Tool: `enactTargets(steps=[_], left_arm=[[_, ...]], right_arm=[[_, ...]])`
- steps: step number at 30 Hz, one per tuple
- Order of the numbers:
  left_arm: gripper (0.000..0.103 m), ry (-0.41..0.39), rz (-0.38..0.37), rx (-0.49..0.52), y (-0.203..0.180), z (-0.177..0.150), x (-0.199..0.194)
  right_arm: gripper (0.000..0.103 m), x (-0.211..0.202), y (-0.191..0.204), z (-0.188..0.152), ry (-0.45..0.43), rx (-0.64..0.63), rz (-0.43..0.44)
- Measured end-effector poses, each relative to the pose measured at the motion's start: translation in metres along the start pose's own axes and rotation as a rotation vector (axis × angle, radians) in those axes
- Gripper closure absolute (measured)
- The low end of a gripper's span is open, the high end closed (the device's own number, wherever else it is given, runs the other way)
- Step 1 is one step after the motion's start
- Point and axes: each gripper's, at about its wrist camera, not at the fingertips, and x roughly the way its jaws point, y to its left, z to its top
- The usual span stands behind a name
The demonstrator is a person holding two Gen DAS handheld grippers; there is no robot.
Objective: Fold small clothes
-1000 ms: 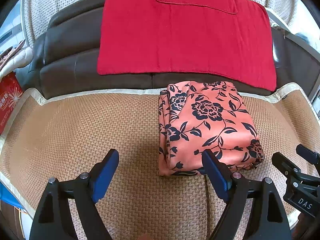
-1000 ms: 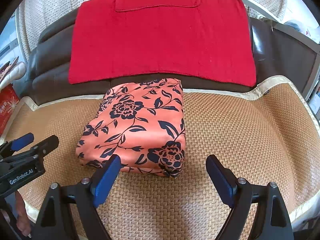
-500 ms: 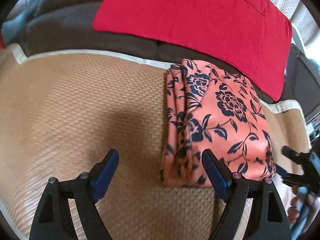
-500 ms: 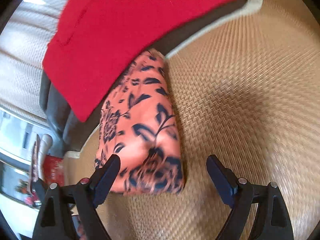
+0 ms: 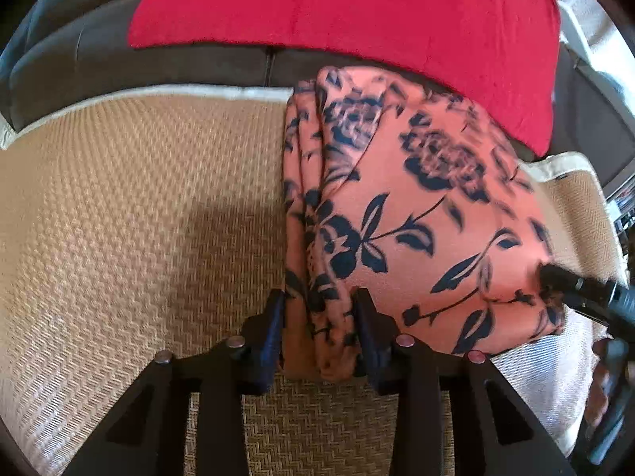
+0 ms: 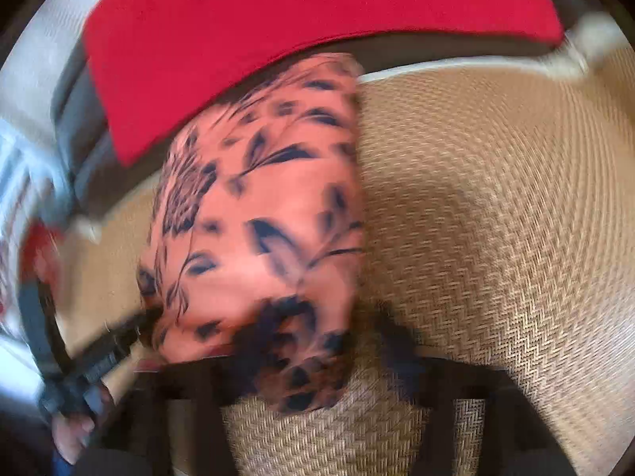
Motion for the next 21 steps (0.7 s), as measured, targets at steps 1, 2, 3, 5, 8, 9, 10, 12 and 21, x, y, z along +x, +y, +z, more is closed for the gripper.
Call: enactTargets(steps=[1, 2, 3, 5, 8, 9, 10, 12, 21], left_arm=[[0.059, -0.021, -0.004, 0.004, -0.001, 0.002, -0.005], [0.055, -0.033, -0.009, 0.009, -0.002, 0.004, -0.007], [0.055, -0.036, -0.011, 0.022, -0.004, 0.005, -0.005], [0.055, 0.005, 0.007, 0.039, -0.006, 0.004, 0.008], [0.055, 0.019, 0.004, 0.023, -0.005, -0.002, 0.017], [0.055, 0.017, 0.008, 0.022, -0.006, -0.002, 0.015], [0.055, 0.017, 0.011, 0.024, -0.007, -0.002, 0.015], [0.054, 0.013, 0.014, 0.03, -0.005, -0.009, 0.014], [0.053, -0.013, 0.039, 0.031, -0.002, -0.007, 0.0]], right_arm=[[0.023, -0.006, -0.005, 0.004, -0.03, 0.03, 0.051], [0.019, -0.01, -0.01, 0.011, -0.055, 0.064, 0.109], [0.016, -0.01, -0.015, 0.02, -0.07, 0.107, 0.164], [0.016, 0.001, -0.022, 0.045, -0.068, 0.163, 0.227], [0.023, 0.046, -0.039, 0.084, 0.022, 0.245, 0.223], [0.063, 0.058, -0.038, 0.095, 0.054, 0.252, 0.263], [0.067, 0.059, -0.029, 0.103, 0.066, 0.22, 0.268], [0.07, 0.042, 0.002, 0.108, 0.01, 0.077, 0.16], [0.028, -0.001, 0.023, 0.059, -0.145, 0.048, 0.066]])
